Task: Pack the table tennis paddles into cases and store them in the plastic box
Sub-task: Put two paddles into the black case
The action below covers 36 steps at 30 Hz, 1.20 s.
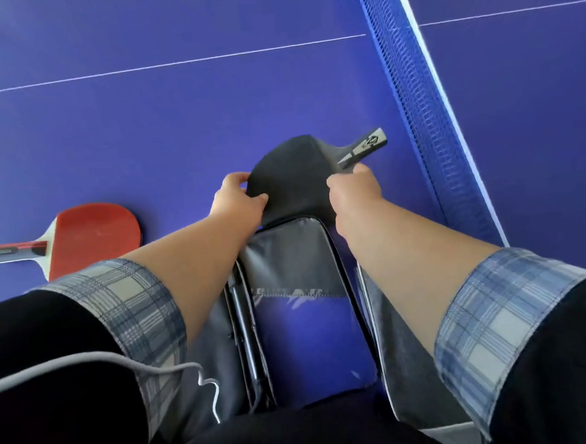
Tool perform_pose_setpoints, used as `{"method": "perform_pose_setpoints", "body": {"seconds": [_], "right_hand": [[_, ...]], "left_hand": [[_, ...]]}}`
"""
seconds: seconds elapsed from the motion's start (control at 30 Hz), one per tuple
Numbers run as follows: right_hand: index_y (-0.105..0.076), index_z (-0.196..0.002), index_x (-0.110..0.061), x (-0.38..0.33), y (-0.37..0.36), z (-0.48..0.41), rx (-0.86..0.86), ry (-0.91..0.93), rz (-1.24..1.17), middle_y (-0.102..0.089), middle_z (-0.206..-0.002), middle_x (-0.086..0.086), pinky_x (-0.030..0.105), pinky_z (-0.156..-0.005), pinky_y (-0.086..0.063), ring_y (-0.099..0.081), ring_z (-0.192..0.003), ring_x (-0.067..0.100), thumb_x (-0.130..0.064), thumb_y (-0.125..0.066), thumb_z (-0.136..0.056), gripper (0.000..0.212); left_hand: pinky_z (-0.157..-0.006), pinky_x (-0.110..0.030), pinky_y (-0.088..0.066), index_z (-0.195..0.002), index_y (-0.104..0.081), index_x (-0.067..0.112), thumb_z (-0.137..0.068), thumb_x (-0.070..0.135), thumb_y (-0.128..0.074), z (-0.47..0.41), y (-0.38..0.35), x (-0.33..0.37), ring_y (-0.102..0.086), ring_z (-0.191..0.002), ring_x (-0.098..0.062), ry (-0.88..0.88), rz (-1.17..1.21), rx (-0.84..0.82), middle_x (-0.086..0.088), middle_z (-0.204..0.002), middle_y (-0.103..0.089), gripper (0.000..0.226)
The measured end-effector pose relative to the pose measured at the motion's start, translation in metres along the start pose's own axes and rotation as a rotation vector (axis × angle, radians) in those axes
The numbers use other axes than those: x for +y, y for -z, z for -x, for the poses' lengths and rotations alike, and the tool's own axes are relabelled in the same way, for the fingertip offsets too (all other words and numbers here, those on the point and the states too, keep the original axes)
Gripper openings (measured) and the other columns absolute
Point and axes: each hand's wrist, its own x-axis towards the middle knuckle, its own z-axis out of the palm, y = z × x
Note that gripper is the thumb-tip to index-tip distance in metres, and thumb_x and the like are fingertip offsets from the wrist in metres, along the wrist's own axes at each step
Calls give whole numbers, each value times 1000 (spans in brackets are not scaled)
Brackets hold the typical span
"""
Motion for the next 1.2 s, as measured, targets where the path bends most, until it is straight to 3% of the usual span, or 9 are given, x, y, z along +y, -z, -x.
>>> {"method": "perform_pose_setpoints", "body": {"seconds": [0.17, 0.27, 0.37, 0.5, 0.63, 0.77, 0.87, 1.0, 1.2], "right_hand": [[-23, -155, -45, -34, 9, 14, -33, 226, 8, -41, -85, -29, 21, -48, -43, -49, -70, -2, -18, -54, -92, 75], [-32, -151, -44, -41, 8, 26, -82, 266, -25, -53, -93, -21, 27, -61, -51, -59, -77, 6, -21, -57, -90, 70], [-61, -127, -28, -29, 1, 40, -163, 156, -170, -70, -113, 8, 43, -84, -62, -68, -88, 17, -20, -64, -88, 40], [-65, -117, -23, 0, -14, 57, -273, 57, -284, -70, -118, 1, 40, -77, -63, -72, -100, 22, -22, -67, -93, 24], [-61, -122, -24, 24, -31, 76, -320, 68, -286, -68, -124, 0, 48, -86, -61, -70, -107, 23, -20, -65, -96, 27], [-58, -130, -24, 59, -51, 105, -419, 95, -181, -70, -124, 0, 47, -89, -59, -70, -108, 21, -16, -60, -99, 32], [-58, -130, -24, 86, -61, 129, -463, 86, -115, -72, -122, 0, 47, -91, -58, -70, -109, 21, -16, -59, -100, 32], [-60, -127, -26, 124, -75, 158, -400, 102, 61, -72, -119, 3, 52, -97, -55, -70, -109, 26, -21, -62, -97, 30], [-54, -124, -17, 162, -91, 187, -260, 217, 356, -69, -105, 8, 42, -80, -58, -69, -93, 27, -17, -62, -93, 32]], "left_hand": [[-62, -29, -48, -115, -46, 40, -89, 44, -60, 1, 19, 32, -69, -85, -15, 24, 228, 37, 18, -102, -64, 29], [-67, -32, -54, -118, -49, 40, -87, 49, -60, 9, 35, 36, -70, -84, -15, 48, 308, 55, 19, -100, -64, 34], [-73, -32, -60, -115, -53, 39, -84, 49, -62, 19, 47, 27, -70, -77, -13, 71, 403, 89, 18, -96, -64, 34], [-75, -33, -61, -119, -57, 31, -80, 45, -68, 37, 57, -4, -74, -83, -13, 111, 506, 28, 8, -110, -70, 42], [-56, -26, -56, -108, -56, 32, -79, 42, -67, 62, 72, -38, -74, -69, -12, 138, 585, 21, 2, -106, -71, 33], [-55, -26, -58, -101, -59, 47, -83, 49, -60, 92, 95, -82, -70, -70, 0, 100, 475, 102, 15, -101, -68, 18], [-72, -38, -63, -94, -67, 50, -83, 50, -55, 113, 111, -116, -68, -75, -9, 70, 336, 112, 20, -91, -71, 16], [-89, -42, -57, -122, -65, 36, -86, 47, -57, 140, 122, -167, -68, -94, -16, 117, 203, 53, 13, -107, -71, 39], [-68, -35, -59, -87, -69, 21, -81, 39, -56, 166, 125, -212, -71, -75, -29, 241, 58, -38, -2, -86, -72, 23]]}}
